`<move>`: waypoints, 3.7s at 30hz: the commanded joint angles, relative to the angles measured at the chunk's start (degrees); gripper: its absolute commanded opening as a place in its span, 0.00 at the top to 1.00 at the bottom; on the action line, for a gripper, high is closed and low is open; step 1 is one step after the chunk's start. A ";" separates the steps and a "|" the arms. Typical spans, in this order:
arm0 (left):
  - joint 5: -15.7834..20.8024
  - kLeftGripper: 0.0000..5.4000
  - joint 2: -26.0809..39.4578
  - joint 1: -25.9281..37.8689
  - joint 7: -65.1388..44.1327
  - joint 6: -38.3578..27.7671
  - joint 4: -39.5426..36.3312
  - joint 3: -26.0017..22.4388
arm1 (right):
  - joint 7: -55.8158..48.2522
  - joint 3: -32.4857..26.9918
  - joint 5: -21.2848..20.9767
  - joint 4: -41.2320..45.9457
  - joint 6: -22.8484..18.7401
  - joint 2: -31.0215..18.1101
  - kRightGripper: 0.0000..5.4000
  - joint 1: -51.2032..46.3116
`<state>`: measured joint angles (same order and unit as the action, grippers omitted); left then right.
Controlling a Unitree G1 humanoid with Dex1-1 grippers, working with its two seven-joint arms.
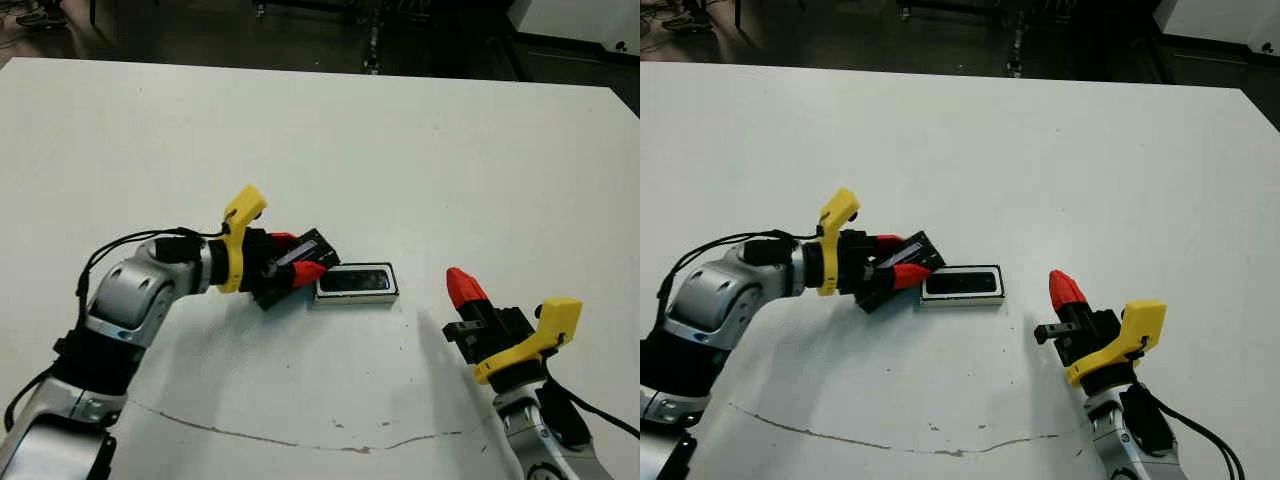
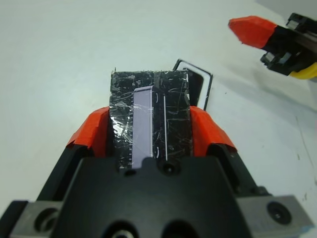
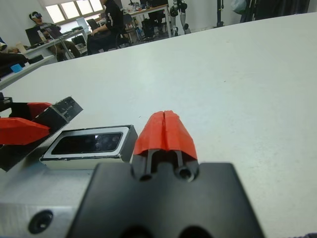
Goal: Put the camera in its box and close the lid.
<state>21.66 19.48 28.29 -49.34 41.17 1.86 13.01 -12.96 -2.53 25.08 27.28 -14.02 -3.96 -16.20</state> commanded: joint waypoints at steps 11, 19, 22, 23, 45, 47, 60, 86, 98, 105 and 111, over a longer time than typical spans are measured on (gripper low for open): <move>-1.26 0.41 -2.91 0.26 -1.35 -1.82 3.91 4.05 | 0.02 -0.05 -0.09 -0.60 -0.85 -0.79 1.00 -0.10; -2.32 0.41 -4.05 0.98 -2.68 -4.62 6.44 5.78 | 0.27 -0.51 0.58 -0.31 -1.62 -0.80 1.00 0.49; -3.89 0.41 -4.28 0.99 -3.34 -7.59 7.50 6.92 | -0.03 -0.72 0.44 -0.34 -1.26 -0.99 1.00 0.58; -4.62 0.41 -4.29 1.00 -3.77 -9.29 8.01 7.45 | -0.06 -0.80 0.42 -0.31 -1.23 -1.04 1.00 0.56; -12.33 0.41 -5.64 5.44 -12.23 -23.39 18.90 12.07 | 0.37 -1.47 1.15 0.01 -1.86 -1.19 1.00 0.56; -12.59 0.41 -5.96 5.65 -12.25 -23.30 19.18 12.15 | 0.35 -1.63 1.36 0.02 -2.09 -1.26 1.00 0.59; -14.51 0.41 -9.81 8.04 -12.45 -27.34 27.17 12.08 | -0.04 -2.29 1.90 -0.33 -2.81 -1.88 1.00 0.97; -18.36 0.41 -14.60 12.00 -11.59 -25.51 35.89 12.90 | -0.68 -2.86 1.72 -1.38 -1.73 -1.55 1.00 0.73; -19.99 0.41 -14.82 12.01 -12.29 -24.75 36.52 14.42 | -0.35 -2.84 2.13 -0.87 -2.24 -1.27 1.00 0.57; -19.65 0.41 -15.36 11.56 -10.75 -20.04 35.12 14.45 | -0.49 -2.90 2.17 -1.08 -1.79 -1.32 1.00 0.51; -20.73 0.41 -15.55 10.55 -9.56 -18.95 33.31 14.85 | -0.74 -3.15 2.39 -1.14 -1.62 -1.29 1.00 0.35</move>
<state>3.71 5.24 43.45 -62.26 18.65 32.25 25.29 -13.84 -4.93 27.28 26.37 -15.67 -4.90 -15.34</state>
